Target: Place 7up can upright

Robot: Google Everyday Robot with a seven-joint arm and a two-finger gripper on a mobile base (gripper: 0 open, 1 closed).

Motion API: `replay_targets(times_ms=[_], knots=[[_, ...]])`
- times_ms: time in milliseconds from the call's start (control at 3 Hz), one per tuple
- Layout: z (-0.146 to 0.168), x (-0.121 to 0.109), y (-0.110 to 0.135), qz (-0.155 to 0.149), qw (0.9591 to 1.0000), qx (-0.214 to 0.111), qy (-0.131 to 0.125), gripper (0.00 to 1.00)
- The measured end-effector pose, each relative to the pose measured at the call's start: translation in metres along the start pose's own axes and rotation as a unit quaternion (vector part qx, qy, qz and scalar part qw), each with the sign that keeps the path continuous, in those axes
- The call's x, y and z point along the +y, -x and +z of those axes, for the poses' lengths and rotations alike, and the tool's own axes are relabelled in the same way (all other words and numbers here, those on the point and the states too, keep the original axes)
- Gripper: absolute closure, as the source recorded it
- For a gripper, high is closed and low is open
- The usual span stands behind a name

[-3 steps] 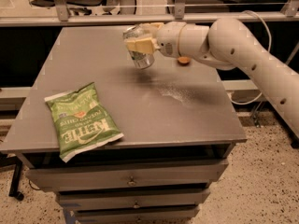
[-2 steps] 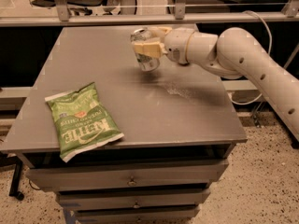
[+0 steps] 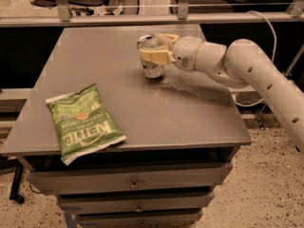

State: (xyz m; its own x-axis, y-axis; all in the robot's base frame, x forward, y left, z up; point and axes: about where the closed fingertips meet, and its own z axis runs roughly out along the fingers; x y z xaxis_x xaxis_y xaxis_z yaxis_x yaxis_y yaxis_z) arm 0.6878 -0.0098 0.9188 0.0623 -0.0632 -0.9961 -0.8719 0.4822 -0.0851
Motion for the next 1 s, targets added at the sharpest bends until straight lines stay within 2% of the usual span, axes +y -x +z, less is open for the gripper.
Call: replay_targets(times_ms=[333, 1000], knots=[[-0.005, -0.002, -0.006, 0.008, 0.9999, 0.001, 0.014, 0.82], [-0.023, 0.002, -0.015, 0.020, 0.9993, 0.016, 0.029, 0.36]])
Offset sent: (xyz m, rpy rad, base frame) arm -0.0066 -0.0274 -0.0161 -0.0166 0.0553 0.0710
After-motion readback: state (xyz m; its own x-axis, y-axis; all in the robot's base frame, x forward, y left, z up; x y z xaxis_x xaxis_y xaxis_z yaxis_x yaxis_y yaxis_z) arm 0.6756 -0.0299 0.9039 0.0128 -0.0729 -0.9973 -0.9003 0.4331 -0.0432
